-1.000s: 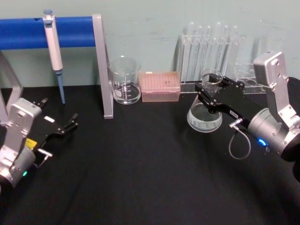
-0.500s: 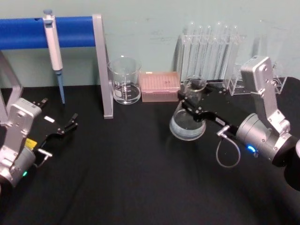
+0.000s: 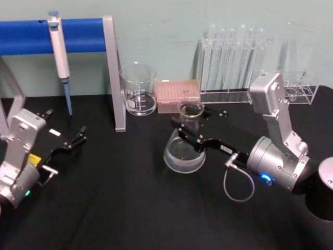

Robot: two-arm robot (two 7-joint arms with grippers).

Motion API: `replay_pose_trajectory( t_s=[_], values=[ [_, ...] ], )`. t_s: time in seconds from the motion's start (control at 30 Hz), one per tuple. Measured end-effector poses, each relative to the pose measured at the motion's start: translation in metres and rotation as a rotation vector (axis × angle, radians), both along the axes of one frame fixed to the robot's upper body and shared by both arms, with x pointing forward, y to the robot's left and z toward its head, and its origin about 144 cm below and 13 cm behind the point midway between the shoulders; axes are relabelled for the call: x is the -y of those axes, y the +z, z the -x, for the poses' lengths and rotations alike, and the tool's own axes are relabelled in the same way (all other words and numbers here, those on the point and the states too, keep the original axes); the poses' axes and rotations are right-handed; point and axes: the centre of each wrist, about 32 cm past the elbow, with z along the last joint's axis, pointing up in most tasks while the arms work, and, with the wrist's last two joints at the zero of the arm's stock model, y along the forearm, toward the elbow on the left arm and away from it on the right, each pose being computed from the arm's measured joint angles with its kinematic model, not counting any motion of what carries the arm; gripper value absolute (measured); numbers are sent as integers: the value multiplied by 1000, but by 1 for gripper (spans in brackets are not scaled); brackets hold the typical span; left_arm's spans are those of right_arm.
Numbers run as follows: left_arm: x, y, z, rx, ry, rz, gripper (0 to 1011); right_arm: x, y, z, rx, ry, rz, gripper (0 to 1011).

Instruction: Grasp the erlenmeyer flask with one hand, shake it three times, then place it back.

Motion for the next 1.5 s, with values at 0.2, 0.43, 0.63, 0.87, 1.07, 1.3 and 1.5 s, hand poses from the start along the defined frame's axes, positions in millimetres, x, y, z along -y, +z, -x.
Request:
replay_pose_trajectory(
  t_s=[0.2, 0.43, 0.63, 0.87, 1.07, 1.3, 1.5],
  values=[
    [0, 0, 0, 0, 0, 0, 1001, -6, 0, 3, -2, 69, 0, 451],
    [0, 0, 0, 0, 0, 0, 1001, -10, 0, 4, -5, 113, 3, 451],
    [0, 0, 0, 0, 0, 0, 1001, -11, -1, 5, -6, 133, 6, 451],
    [0, 0, 0, 0, 0, 0, 1001, -8, -1, 3, -4, 111, 8, 451],
    [0, 0, 0, 0, 0, 0, 1001, -1, -1, -2, 4, 56, 8, 451],
    [0, 0, 0, 0, 0, 0, 1001, 9, -1, -7, 16, -23, 9, 451],
    [0, 0, 0, 0, 0, 0, 1001, 18, 0, -11, 27, -89, 11, 451]
  ],
)
